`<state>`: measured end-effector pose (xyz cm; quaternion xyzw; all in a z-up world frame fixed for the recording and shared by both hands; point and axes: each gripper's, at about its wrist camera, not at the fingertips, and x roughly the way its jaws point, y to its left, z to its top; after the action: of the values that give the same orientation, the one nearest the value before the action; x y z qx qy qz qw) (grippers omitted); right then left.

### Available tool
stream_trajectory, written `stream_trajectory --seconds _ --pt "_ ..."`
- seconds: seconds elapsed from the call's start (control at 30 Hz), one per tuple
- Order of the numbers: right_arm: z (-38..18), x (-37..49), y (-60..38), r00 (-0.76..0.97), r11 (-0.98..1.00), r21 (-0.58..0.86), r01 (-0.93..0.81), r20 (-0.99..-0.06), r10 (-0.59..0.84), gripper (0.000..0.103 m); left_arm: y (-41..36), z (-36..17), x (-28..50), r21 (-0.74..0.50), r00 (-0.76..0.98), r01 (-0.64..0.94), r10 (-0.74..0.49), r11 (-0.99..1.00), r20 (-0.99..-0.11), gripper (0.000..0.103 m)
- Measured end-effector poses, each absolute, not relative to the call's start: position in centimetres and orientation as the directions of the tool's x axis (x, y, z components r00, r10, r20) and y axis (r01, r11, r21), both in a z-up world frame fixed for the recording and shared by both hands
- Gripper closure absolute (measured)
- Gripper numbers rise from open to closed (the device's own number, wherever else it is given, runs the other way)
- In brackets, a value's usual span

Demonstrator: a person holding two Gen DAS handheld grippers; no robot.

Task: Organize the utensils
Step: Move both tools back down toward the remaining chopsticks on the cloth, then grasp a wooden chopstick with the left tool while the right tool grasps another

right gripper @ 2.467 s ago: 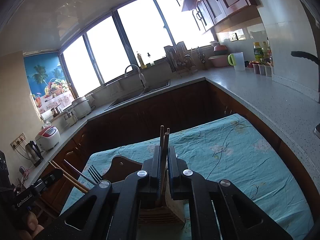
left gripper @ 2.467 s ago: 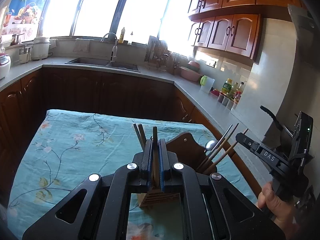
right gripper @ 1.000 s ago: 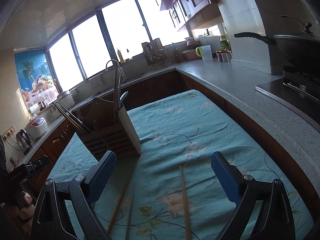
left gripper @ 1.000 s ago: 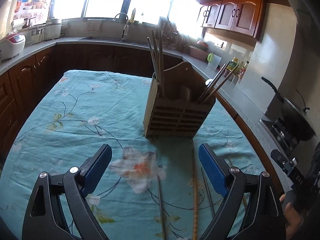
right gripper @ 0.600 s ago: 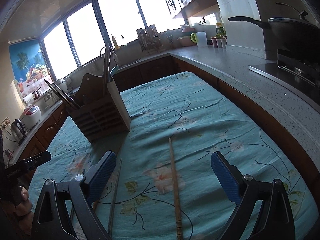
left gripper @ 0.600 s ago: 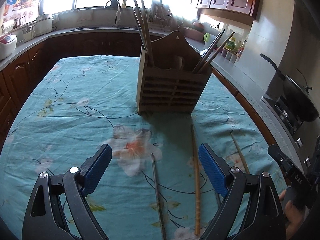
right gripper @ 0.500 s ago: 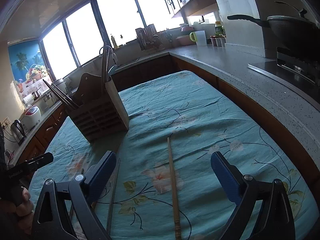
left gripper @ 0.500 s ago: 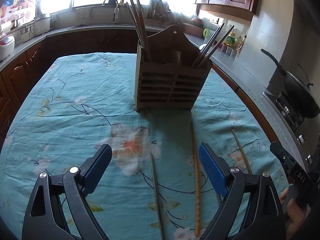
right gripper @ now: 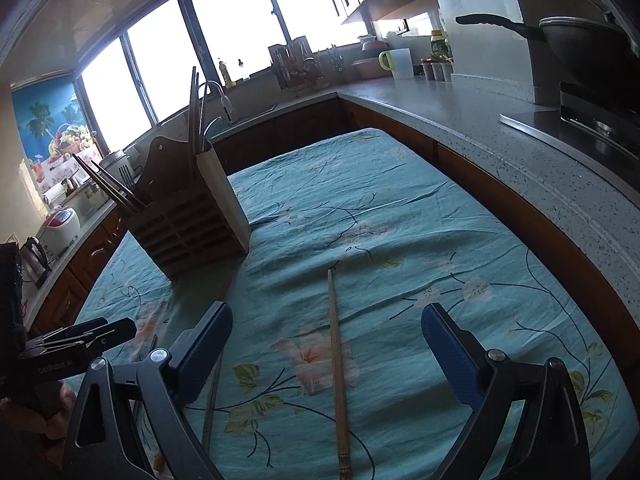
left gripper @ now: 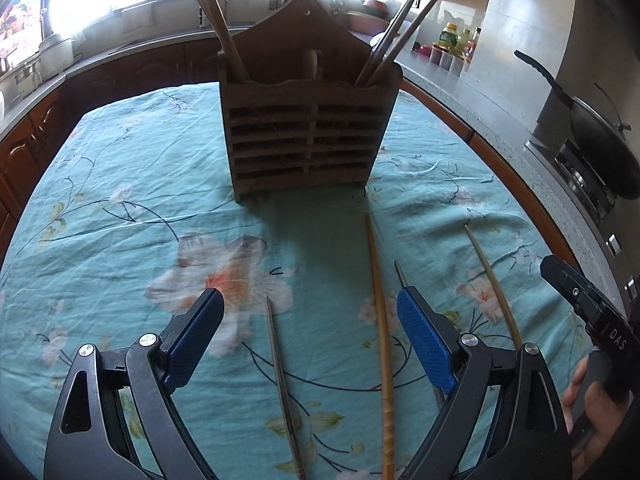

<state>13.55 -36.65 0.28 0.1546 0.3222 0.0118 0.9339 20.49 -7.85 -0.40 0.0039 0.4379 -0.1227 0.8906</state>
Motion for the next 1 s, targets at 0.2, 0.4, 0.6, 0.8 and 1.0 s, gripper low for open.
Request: stream_trajectory --seconds 0.2,0.4,0.6,0.8,1.0 --pt "-0.9 15.6 -36.2 0.750 0.960 0.273 0.068 -0.648 0.131 0.018 -8.8 -1.3 22.4 -0.163 0.545 0.260 -0.284 0.952 -0.789 0.032" --pt "-2.3 18.0 -35.9 0.699 0.962 0.264 0.070 -0.701 0.141 0.045 -11.5 -1.8 25.5 -0.175 0.505 0.315 -0.321 0.933 -0.801 0.049" --pt "-3.5 20.0 -35.5 0.653 0.970 0.233 0.071 -0.746 0.131 0.066 -14.2 -4.1 27.7 -0.120 0.438 0.361 -0.281 0.925 -0.854 0.078" --pt "-4.3 21.1 -35.0 0.619 0.978 0.199 0.070 -0.777 0.113 0.091 -13.8 -4.7 26.5 -0.090 0.437 0.381 -0.265 0.920 -0.859 0.095" --pt "-4.3 19.6 -33.9 0.611 0.962 0.267 0.053 -0.771 0.180 0.096 -11.3 -4.4 22.6 -0.121 0.421 0.398 -0.298 0.910 -0.857 0.096"
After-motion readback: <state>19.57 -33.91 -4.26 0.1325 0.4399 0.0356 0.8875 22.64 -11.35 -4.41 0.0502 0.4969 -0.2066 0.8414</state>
